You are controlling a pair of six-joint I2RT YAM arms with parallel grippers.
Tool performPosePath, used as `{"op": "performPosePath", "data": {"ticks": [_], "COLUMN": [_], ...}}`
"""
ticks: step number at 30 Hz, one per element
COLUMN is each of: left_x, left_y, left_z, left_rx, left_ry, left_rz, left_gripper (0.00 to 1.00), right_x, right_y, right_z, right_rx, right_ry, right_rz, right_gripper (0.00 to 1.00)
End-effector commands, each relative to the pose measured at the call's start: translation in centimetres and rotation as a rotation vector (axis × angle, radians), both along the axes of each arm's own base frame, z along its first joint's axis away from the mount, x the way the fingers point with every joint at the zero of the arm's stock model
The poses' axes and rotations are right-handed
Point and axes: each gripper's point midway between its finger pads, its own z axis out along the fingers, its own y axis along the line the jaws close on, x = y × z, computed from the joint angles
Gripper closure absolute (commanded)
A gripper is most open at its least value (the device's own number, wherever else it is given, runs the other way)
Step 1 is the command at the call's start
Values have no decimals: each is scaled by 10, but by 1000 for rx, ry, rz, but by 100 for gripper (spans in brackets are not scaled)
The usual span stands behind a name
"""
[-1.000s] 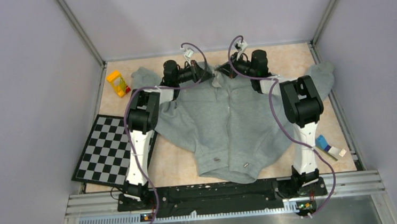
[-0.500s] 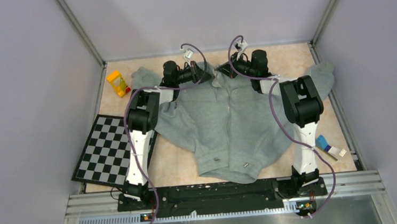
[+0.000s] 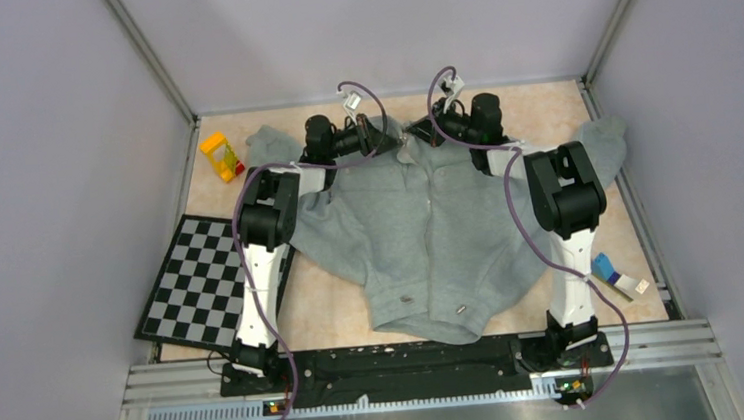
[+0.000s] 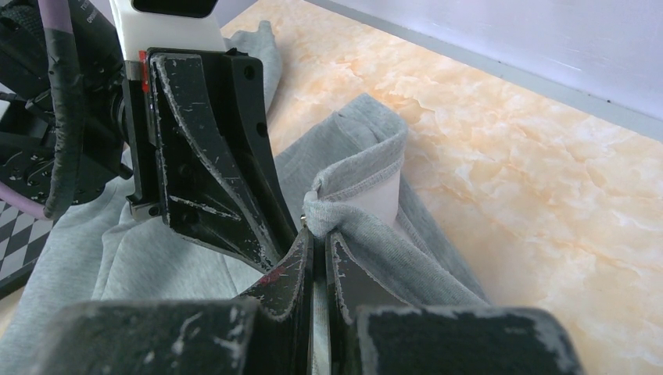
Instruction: Zip up the jacket
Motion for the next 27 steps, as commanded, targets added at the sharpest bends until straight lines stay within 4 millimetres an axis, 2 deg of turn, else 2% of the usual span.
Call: {"op": "performPosePath", "data": {"ticks": [1, 5, 17, 19, 23, 27], "left_x": [1, 2, 9, 11, 14, 11], "left_y": [2, -1, -13, -15, -13, -10], "left_z": [41, 38, 37, 38, 37, 34], "left_rx": [-34, -29, -13, -12, 14, 55], "left_ry": [-96, -92, -86, -86, -89, -64], "left_rz": [8, 7, 32, 40, 67, 75], "left_gripper": [78, 76, 85, 87, 100, 100], "right_x": [2, 2, 0, 0, 0, 2], "right_y": [2, 1, 5, 5, 7, 5], "right_z": [21, 21, 23, 24, 26, 32], "right_rx": [25, 25, 26, 26, 41, 65], "right_ry": [-74, -74, -77, -80, -75, -76], "right_rz": [7, 6, 11, 13, 12, -13], "right_gripper": [100, 100, 100, 100, 100, 100]}}
